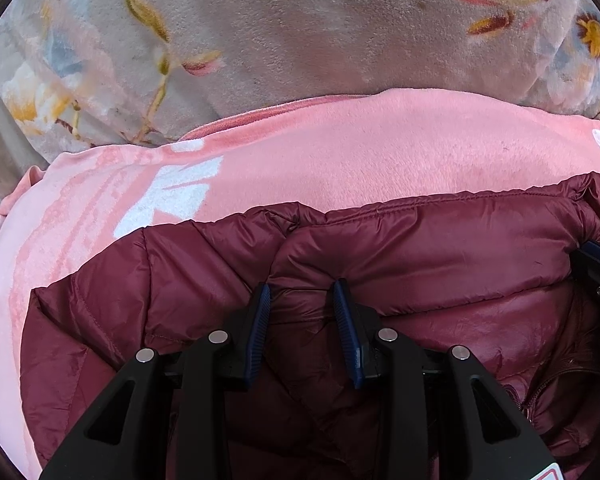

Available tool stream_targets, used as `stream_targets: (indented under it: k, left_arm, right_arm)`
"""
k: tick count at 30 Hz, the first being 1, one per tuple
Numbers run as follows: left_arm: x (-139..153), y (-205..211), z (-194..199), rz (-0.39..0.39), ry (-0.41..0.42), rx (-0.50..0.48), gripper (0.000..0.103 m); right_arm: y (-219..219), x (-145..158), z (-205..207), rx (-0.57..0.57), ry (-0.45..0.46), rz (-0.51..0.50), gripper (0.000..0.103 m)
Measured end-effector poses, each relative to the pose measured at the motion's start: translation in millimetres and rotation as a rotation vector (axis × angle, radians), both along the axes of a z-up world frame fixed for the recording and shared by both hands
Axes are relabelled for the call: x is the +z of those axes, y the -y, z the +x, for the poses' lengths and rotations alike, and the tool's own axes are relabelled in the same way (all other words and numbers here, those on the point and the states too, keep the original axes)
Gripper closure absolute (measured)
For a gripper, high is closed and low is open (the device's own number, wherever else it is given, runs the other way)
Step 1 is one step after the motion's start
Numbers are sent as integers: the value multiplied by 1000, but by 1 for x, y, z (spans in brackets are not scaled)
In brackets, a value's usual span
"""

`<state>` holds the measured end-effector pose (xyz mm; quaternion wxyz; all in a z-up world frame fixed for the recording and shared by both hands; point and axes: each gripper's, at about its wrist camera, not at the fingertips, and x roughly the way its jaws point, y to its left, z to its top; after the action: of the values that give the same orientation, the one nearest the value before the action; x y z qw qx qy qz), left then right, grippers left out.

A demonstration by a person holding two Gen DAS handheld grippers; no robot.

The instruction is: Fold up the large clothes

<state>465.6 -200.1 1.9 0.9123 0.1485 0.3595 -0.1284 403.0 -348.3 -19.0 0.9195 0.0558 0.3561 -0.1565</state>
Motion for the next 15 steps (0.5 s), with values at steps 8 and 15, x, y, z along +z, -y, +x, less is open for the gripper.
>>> stream_targets:
  k: [8, 15]
  left_arm:
    - [0, 1, -1, 6, 4, -4, 70]
    - [1, -5, 5, -10, 2, 31, 48]
  right_arm:
    - [-1, 0, 1, 0, -3, -2, 92]
    - [5, 0, 1, 5, 9, 38, 92]
